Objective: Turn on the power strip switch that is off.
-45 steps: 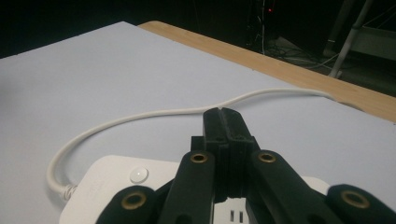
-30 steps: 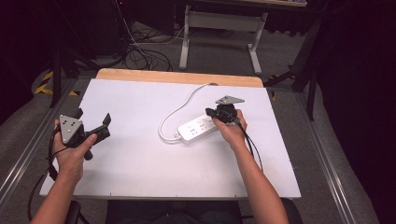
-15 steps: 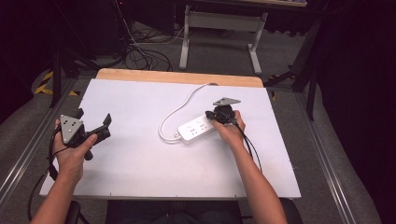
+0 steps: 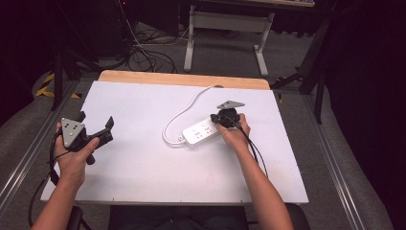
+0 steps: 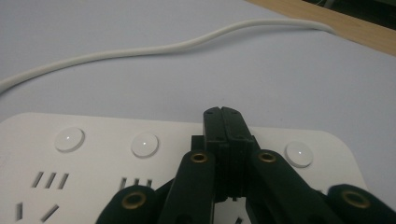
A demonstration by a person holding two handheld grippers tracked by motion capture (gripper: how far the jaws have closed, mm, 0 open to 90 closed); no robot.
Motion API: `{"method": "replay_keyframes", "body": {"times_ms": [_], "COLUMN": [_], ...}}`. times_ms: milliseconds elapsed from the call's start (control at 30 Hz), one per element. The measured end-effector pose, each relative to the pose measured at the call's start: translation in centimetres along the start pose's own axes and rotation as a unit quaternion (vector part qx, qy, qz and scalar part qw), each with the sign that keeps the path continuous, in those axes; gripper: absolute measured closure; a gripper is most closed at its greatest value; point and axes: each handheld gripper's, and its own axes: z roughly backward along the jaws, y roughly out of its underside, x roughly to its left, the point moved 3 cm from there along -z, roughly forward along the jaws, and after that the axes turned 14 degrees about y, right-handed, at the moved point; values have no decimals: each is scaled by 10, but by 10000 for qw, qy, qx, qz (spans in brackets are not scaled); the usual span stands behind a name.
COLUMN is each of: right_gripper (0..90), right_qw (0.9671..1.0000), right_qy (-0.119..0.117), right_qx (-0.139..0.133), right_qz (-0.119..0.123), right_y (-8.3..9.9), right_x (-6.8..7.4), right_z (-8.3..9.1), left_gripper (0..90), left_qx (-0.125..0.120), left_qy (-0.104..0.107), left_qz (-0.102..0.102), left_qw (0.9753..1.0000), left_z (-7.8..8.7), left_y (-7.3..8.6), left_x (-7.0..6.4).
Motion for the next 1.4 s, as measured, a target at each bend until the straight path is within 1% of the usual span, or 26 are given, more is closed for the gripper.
{"method": "replay_keyframes", "body": {"times_ms": [200,233,267,300,367,433,467,533,567,600,700,767,833,900,1167,1233,1400], "right_gripper": [900,900,900,900,900,900,900,900,900,900,900,900,900,900,900,900,900], "right_qw": [9999,9998,9998,9996,9996,9993,9993,9992,9991,9986,9986,9982,9982,9976,9971,9971,9967], "right_qy": [35,37,37,106,135,233,215,211,222,306,302,351,352,418,462,458,516], "right_qx": [140,198,198,247,248,288,312,345,363,403,404,404,403,372,350,349,338], "right_qz": [-39,-95,-95,-21,5,99,57,55,90,160,152,269,274,418,499,489,533], "right_y": [-1,-2,-2,-3,-3,-3,-4,-4,-5,-5,-5,-4,-4,-5,-5,-5,-4], "right_x": [1,1,1,2,3,7,6,5,6,7,7,7,7,9,10,10,12], "right_z": [-1,-2,-2,-1,-1,-1,-1,-1,-2,-2,-1,0,0,0,0,0,1], "left_gripper": [82,82,82,82,82,82,82,82,82,82,82,82,82,82,82,82,82], "left_qx": [-15,-2,-7,-8,-5,0,-3,-14,-5,-18,-18,-12,-10,-5,6,5,1], "left_qy": [-19,-21,-20,-22,-22,-19,-21,-22,-19,-20,-36,-29,-35,-31,35,46,71], "left_qz": [26,24,31,35,47,28,27,31,32,45,47,63,73,70,54,47,45], "left_qw": [10000,10000,10000,10000,10000,10000,10000,10000,10000,10000,10000,10000,10000,10000,10000,10000,10000], "left_z": [0,1,1,1,1,0,1,1,1,1,2,3,3,2,-1,-1,-2], "left_y": [0,0,0,0,0,0,0,0,0,0,0,0,1,1,1,1,0], "left_x": [1,1,1,1,1,1,1,0,0,0,1,1,2,2,-1,-1,-2]}}
